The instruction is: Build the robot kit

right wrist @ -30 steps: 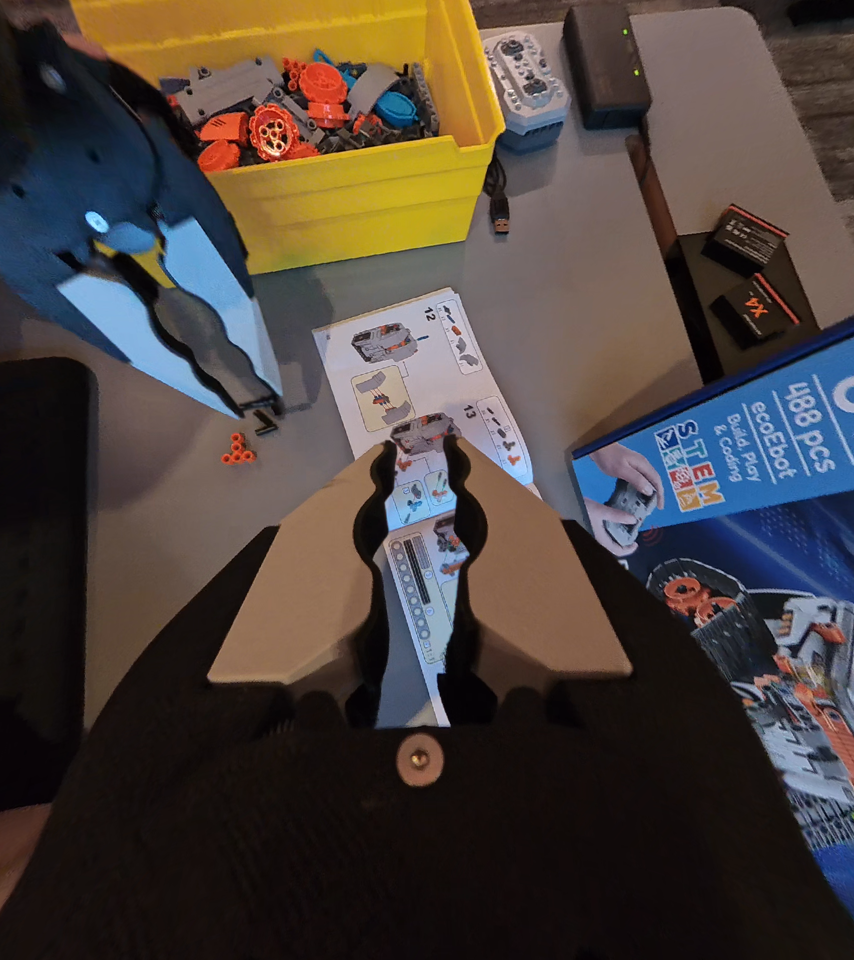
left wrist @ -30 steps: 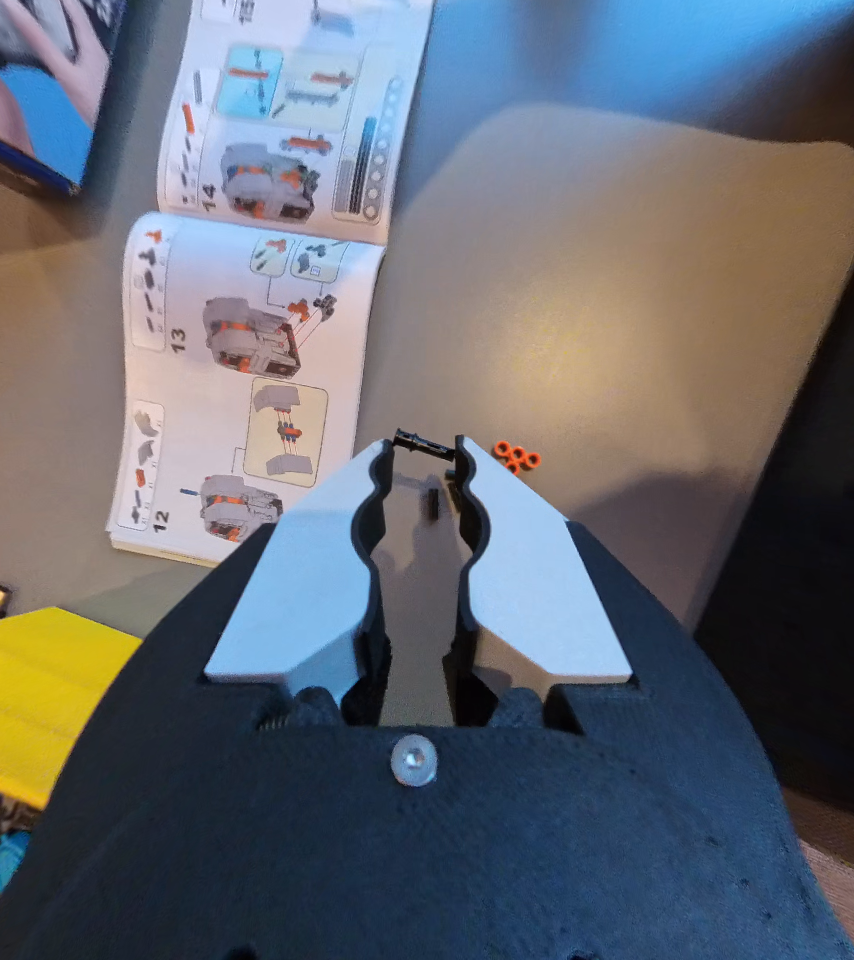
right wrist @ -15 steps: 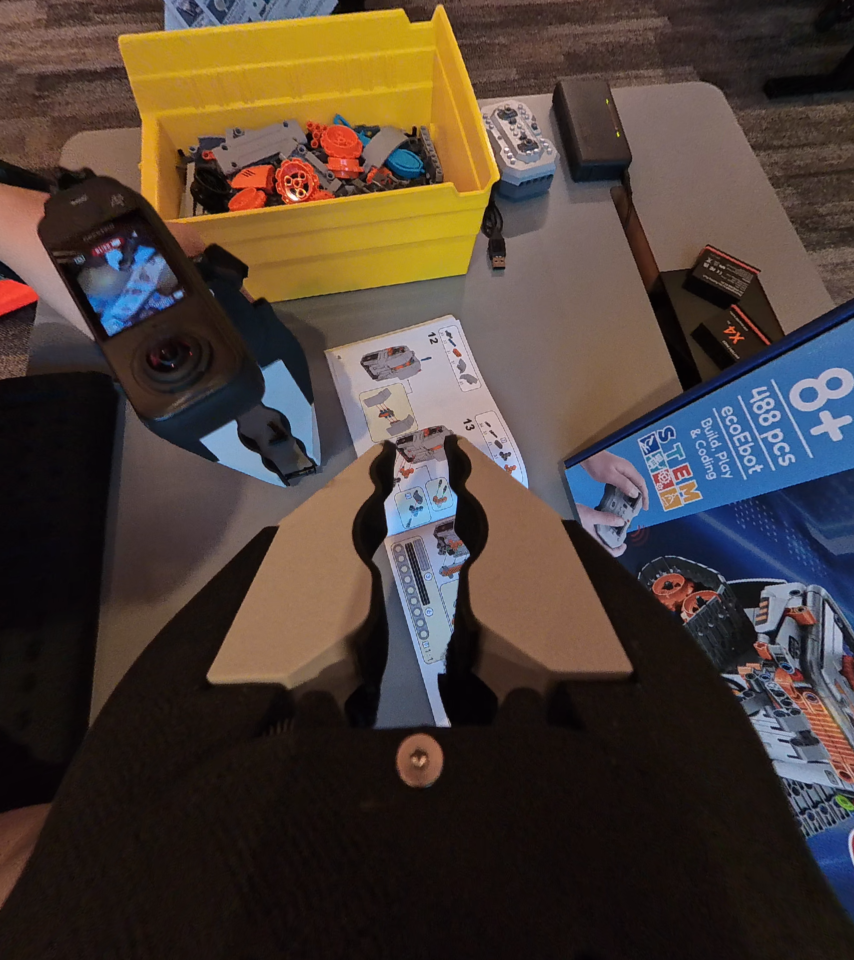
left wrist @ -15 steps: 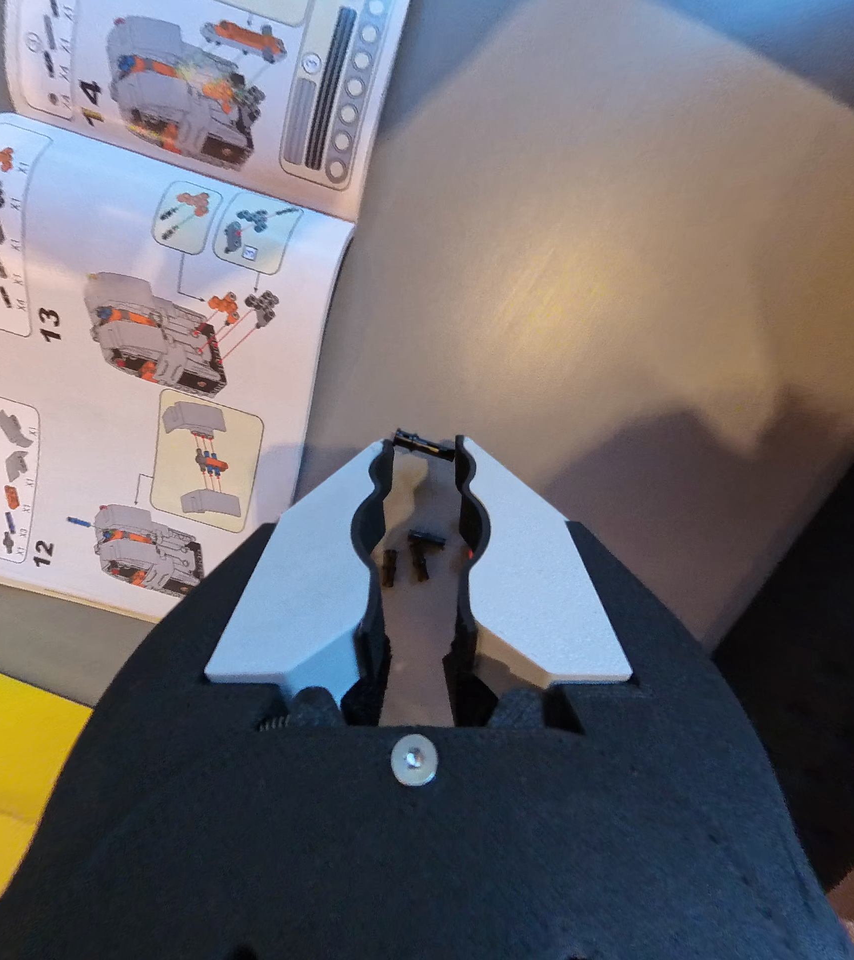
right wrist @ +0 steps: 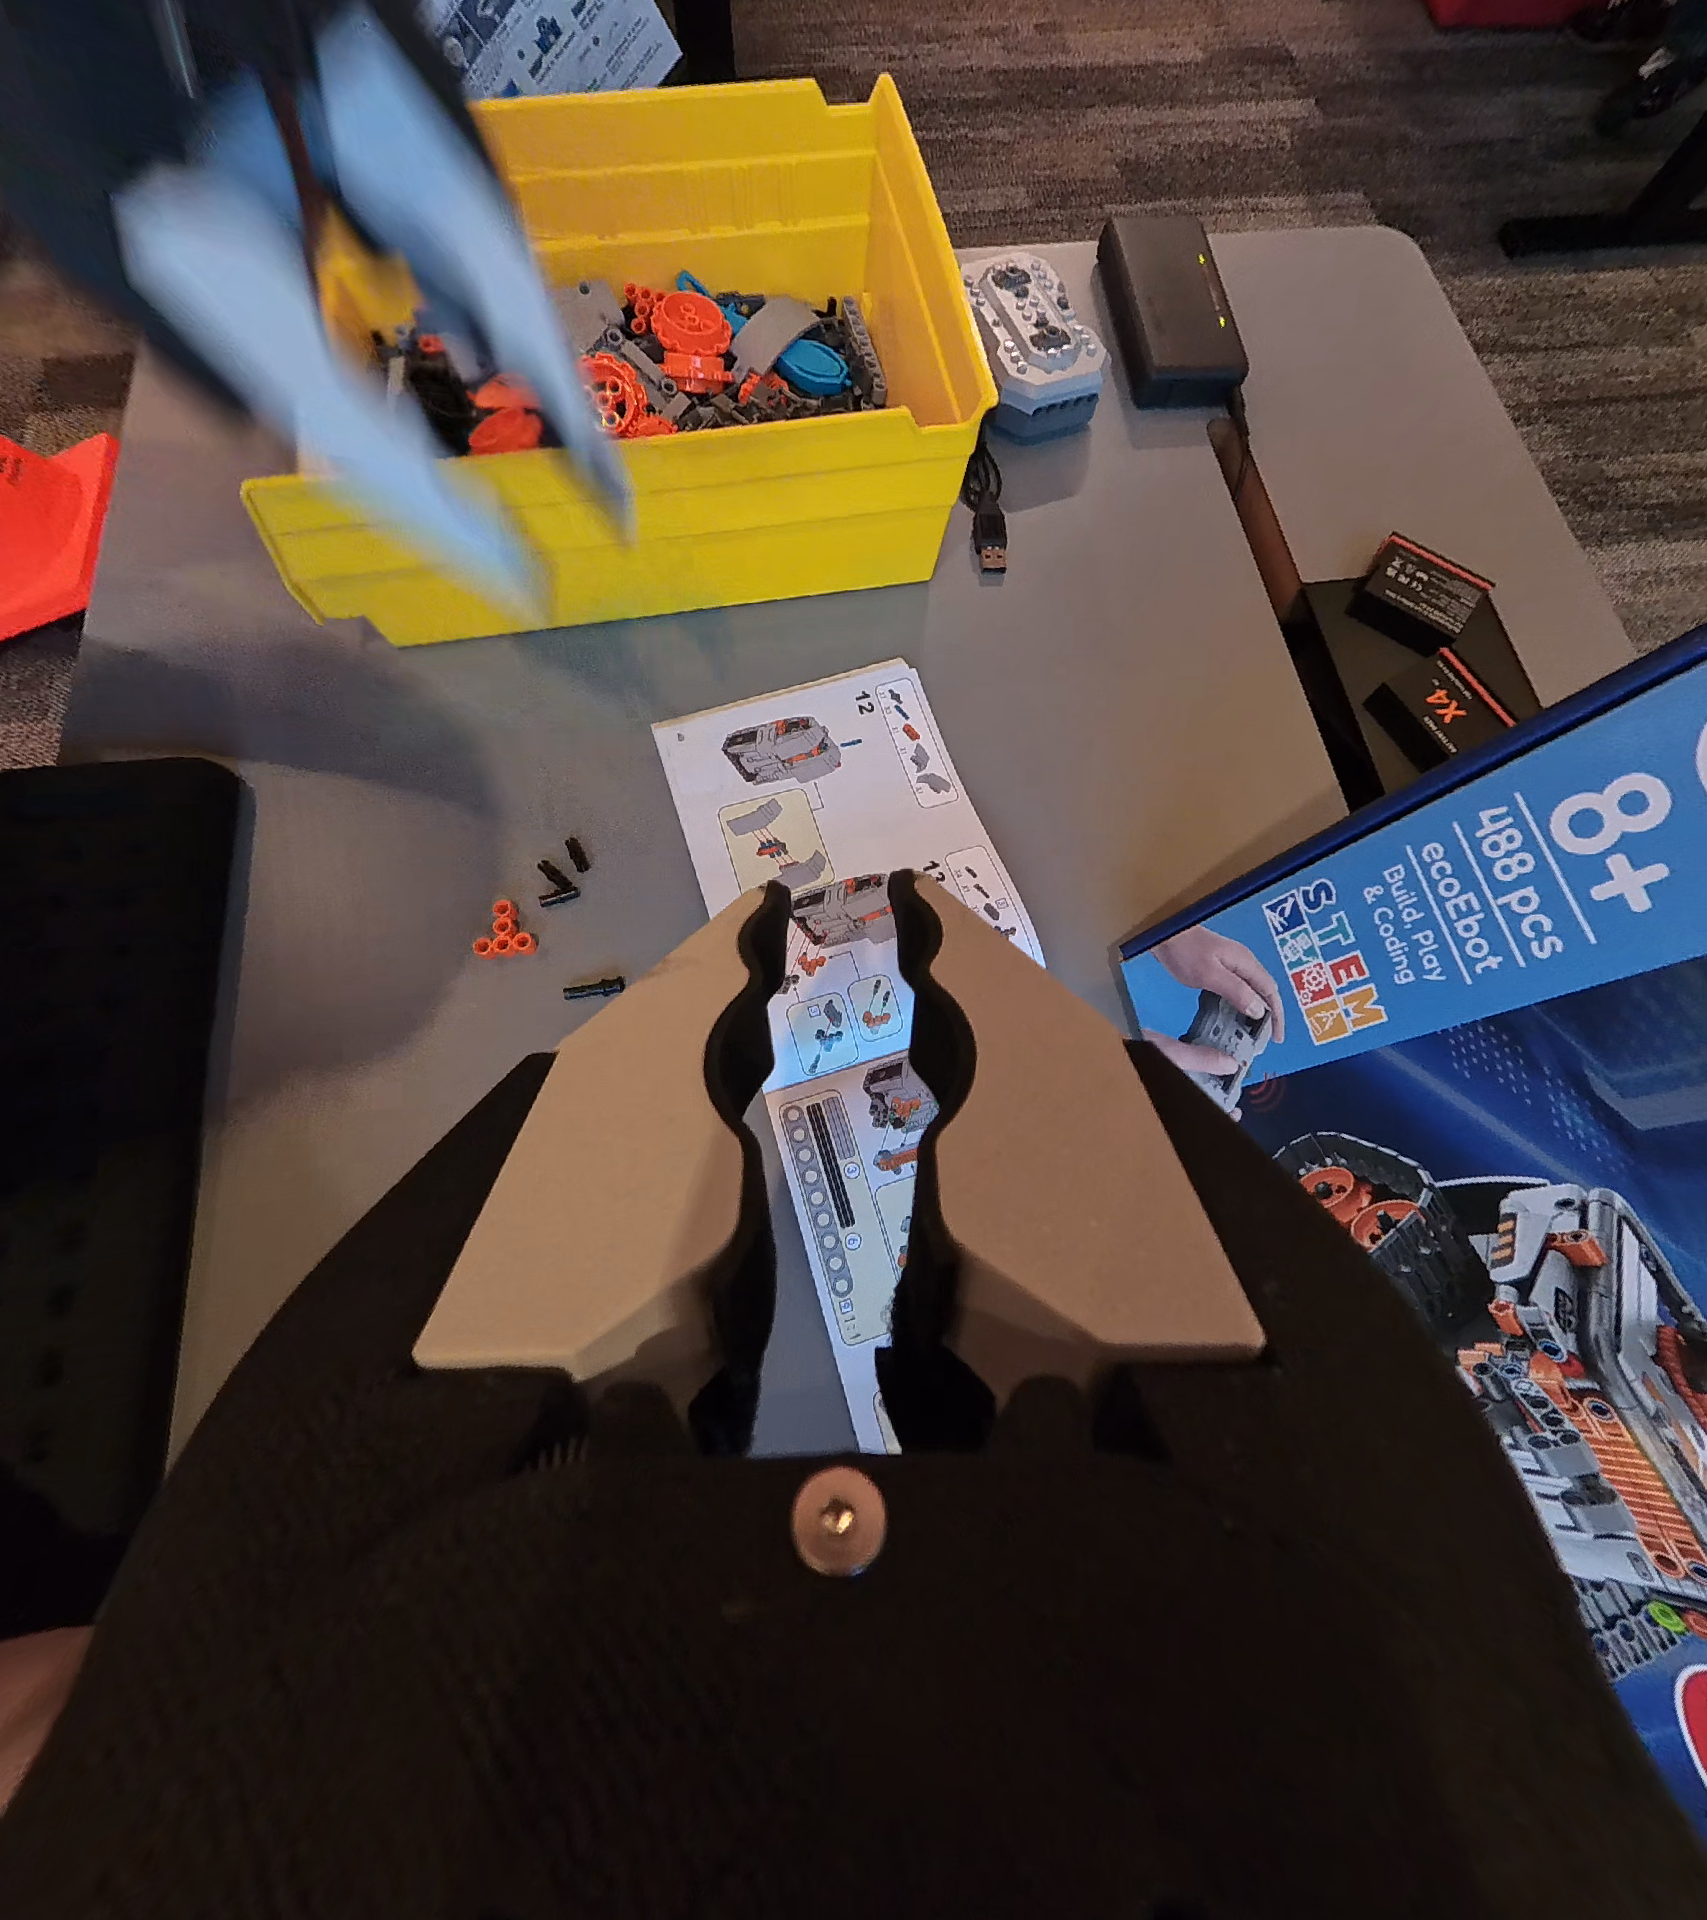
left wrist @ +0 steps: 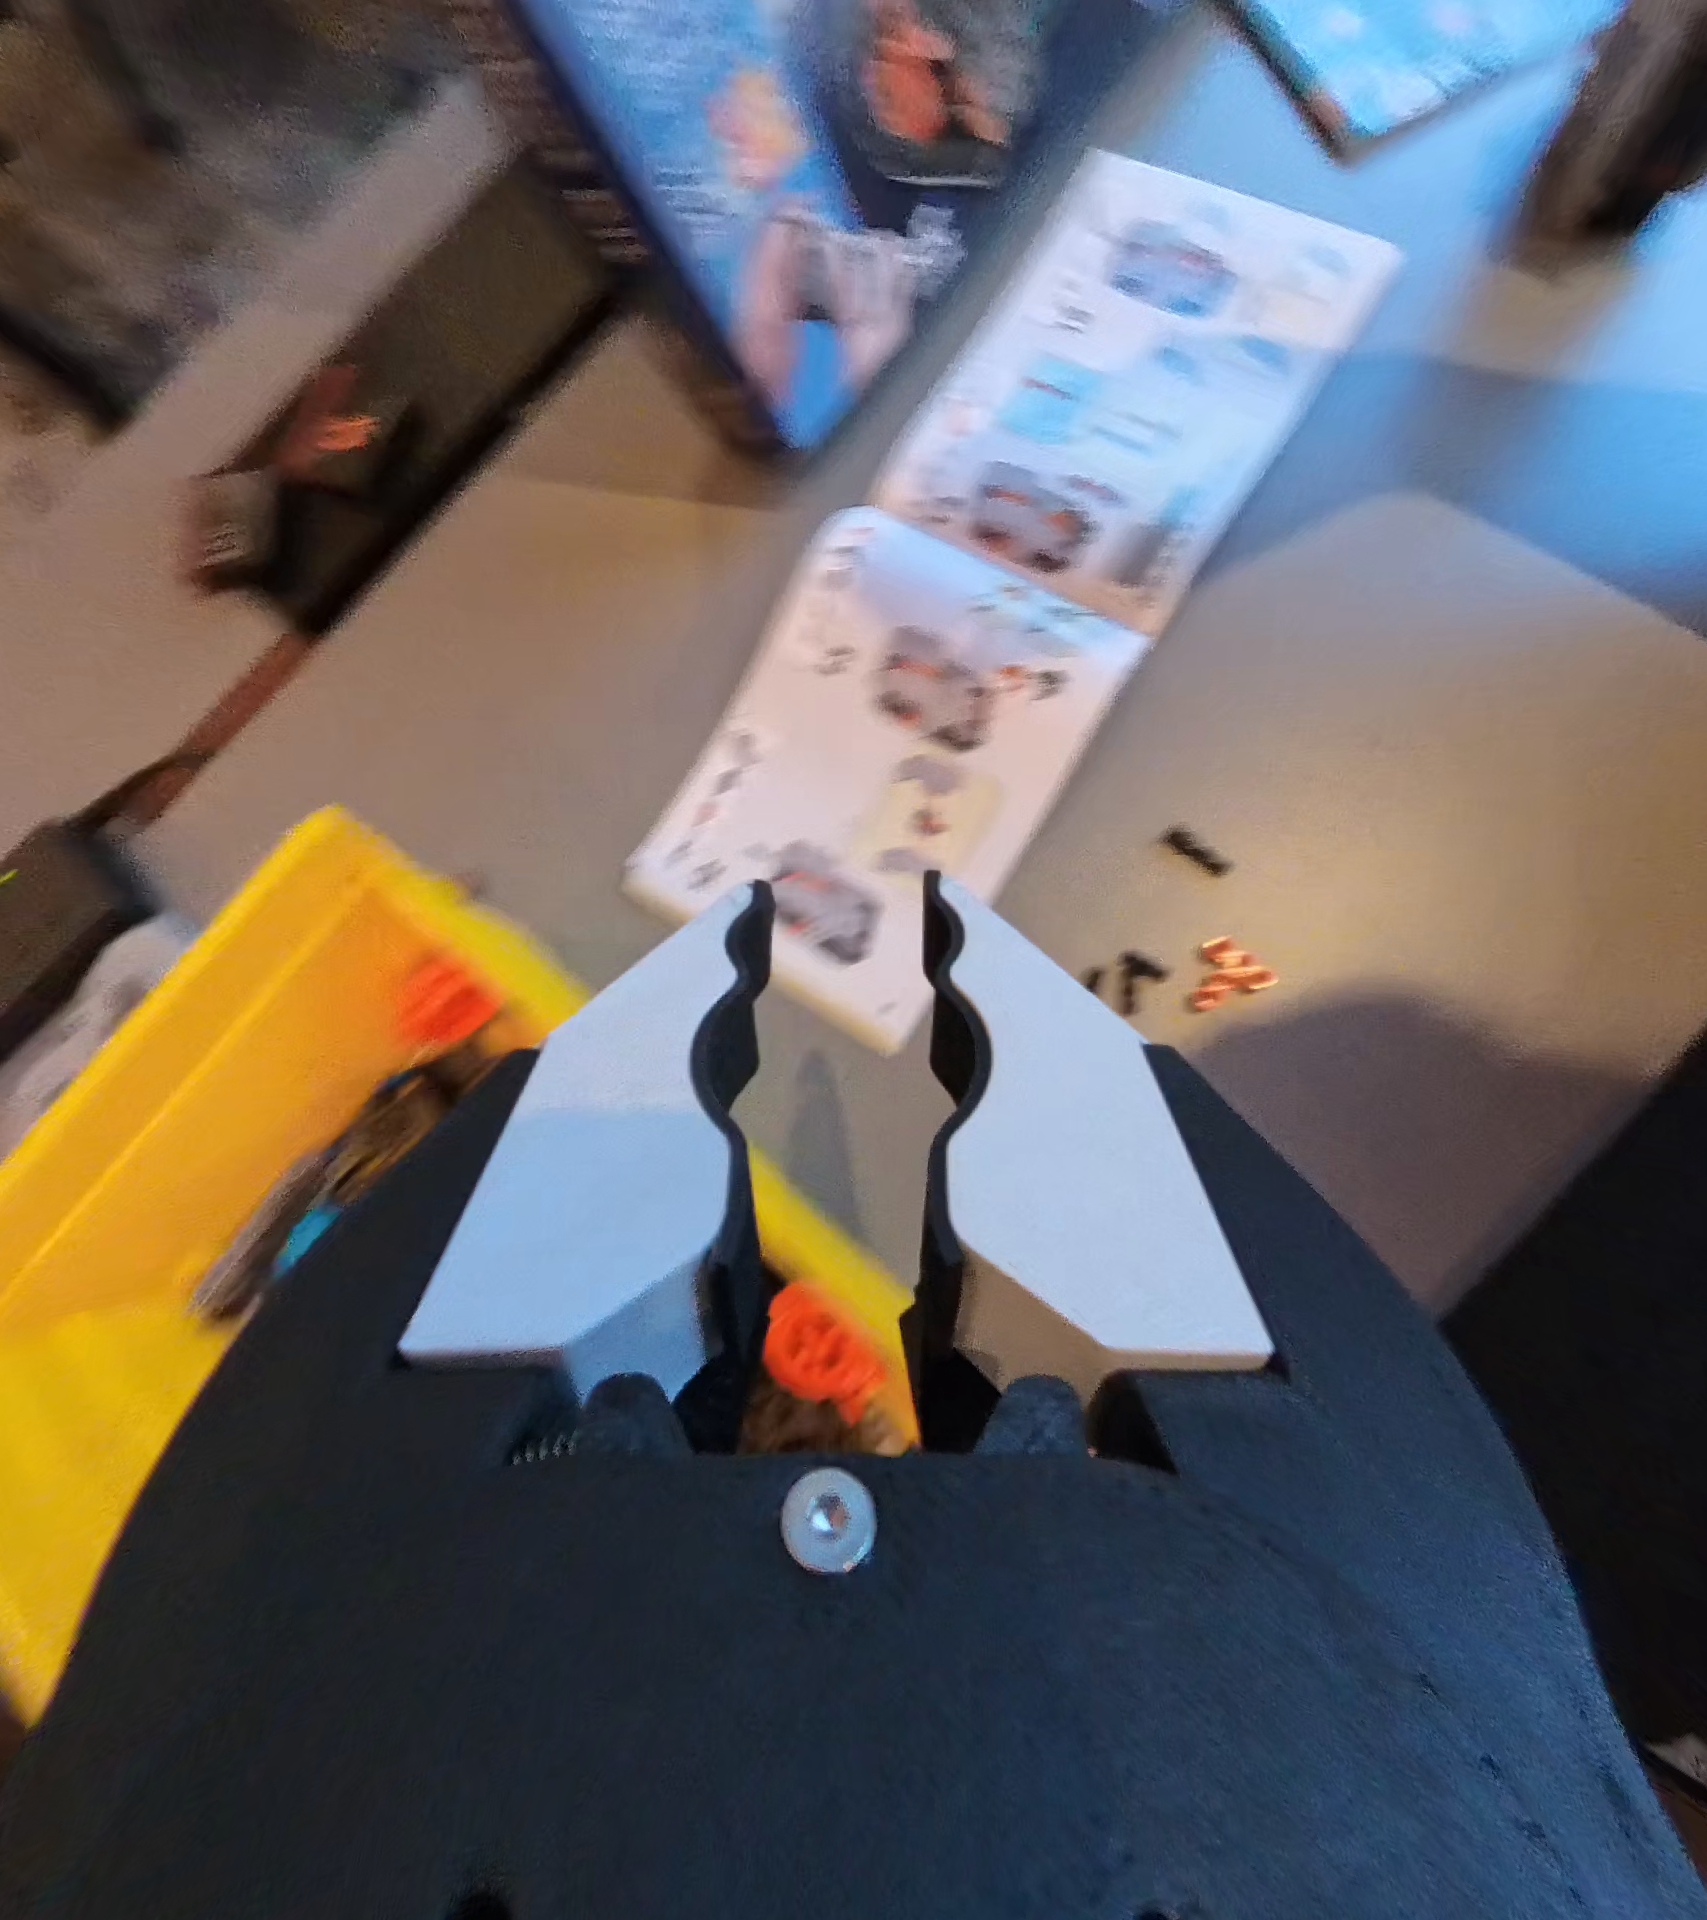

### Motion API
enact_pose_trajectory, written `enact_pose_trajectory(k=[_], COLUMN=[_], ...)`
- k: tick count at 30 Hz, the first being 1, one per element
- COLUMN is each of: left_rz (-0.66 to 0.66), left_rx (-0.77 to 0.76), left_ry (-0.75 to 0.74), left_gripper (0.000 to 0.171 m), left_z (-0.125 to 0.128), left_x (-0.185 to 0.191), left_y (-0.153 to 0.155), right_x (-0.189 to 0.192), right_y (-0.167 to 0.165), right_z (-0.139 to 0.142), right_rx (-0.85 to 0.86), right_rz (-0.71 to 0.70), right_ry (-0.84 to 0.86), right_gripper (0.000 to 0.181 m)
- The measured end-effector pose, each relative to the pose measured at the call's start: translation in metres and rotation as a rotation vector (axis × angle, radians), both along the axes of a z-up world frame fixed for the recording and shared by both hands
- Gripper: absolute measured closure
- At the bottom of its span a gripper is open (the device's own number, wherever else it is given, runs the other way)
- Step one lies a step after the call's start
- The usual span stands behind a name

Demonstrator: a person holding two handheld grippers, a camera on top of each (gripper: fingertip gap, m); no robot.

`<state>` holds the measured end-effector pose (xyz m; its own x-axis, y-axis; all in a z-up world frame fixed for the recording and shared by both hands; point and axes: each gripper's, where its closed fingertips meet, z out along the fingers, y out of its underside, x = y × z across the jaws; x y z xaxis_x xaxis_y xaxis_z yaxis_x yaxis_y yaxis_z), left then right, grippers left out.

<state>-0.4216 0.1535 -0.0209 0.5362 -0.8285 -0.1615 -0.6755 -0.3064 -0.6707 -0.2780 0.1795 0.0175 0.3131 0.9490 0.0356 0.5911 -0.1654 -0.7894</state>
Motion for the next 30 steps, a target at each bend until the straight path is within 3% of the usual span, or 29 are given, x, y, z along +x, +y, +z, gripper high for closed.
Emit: enact_pose_trajectory(k=[3,6,7,11,15,20,25,30], left_rz=[0.104,0.103,0.060,-0.190,-0.350,-0.418,-0.519,-0.600], left_rx=[-0.071,-0.119,-0.102,-0.108,-0.101,-0.072,-0.012,-0.033], left_ry=[-0.054,0.035,0.077,0.176,0.218,0.251,0.256,0.299], left_gripper=[0.149,0.156,0.147,0.140,0.139,0.143,0.158,0.149], left_z=[0.013,-0.015,-0.027,-0.070,-0.090,-0.110,-0.117,-0.136], left_x=[-0.070,-0.119,-0.126,-0.122,-0.109,-0.103,-0.090,-0.087], left_y=[0.014,0.039,0.048,0.057,0.070,0.091,0.089,0.085], right_x=[-0.001,-0.003,-0.004,-0.007,-0.010,-0.009,-0.007,-0.006], right_y=[0.002,0.004,0.004,0.008,0.011,0.014,0.019,0.020], right_z=[0.001,-0.001,-0.003,-0.015,-0.023,-0.029,-0.037,-0.042], right_rx=[0.012,0.007,0.002,-0.020,-0.038,-0.047,-0.065,-0.074], right_rz=[-0.008,-0.013,-0.012,-0.017,-0.023,-0.035,-0.045,-0.046], right_ry=[0.002,-0.002,-0.006,-0.052,-0.073,-0.094,-0.110,-0.130], right_gripper=[0.161,0.161,0.161,0.161,0.161,0.161,0.161,0.161])
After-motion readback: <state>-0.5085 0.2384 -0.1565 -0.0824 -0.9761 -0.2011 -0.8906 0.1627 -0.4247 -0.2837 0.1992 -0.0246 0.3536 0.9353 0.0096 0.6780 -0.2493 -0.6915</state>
